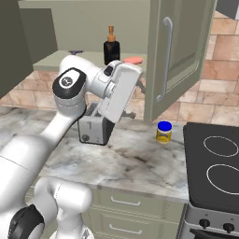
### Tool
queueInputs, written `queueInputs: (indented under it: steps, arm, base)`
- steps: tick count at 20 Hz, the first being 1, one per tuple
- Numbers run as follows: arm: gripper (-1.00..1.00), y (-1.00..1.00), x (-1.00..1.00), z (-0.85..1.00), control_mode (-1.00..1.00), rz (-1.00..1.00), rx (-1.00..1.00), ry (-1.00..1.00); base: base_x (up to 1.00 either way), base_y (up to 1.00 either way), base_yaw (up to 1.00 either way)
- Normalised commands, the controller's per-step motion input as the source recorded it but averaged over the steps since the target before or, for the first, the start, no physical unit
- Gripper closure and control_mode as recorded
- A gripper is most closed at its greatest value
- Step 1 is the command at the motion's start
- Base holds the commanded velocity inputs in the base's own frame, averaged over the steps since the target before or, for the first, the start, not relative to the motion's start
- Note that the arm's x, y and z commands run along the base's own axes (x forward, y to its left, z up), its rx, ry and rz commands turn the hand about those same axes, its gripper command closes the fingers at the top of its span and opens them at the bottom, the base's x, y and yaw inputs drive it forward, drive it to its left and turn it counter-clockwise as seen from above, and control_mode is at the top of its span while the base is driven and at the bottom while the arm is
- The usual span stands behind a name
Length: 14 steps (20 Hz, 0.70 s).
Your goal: Pick the bar soap and soap dispenser from the cabinet and place them on the counter.
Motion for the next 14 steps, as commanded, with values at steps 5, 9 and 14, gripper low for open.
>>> queueInputs:
  steps: [5, 9, 14]
  arm:
    - [-1.0, -0.29, -0.24, 0.0, -1.0, -0.05, -0.01, 0.0]
    - [-1.0, -0.34, -0.17, 0.0, -1.0, -0.04, -0.02, 0.0]
    - [-1.0, -0.34, -0.07, 0.0, -1.0, -0.02, -0.03, 0.0]
  base:
    - [0.0, 0.0, 0.0]
    - [0.0, 0.0, 0.0]
    - [0.0, 0.0, 0.0]
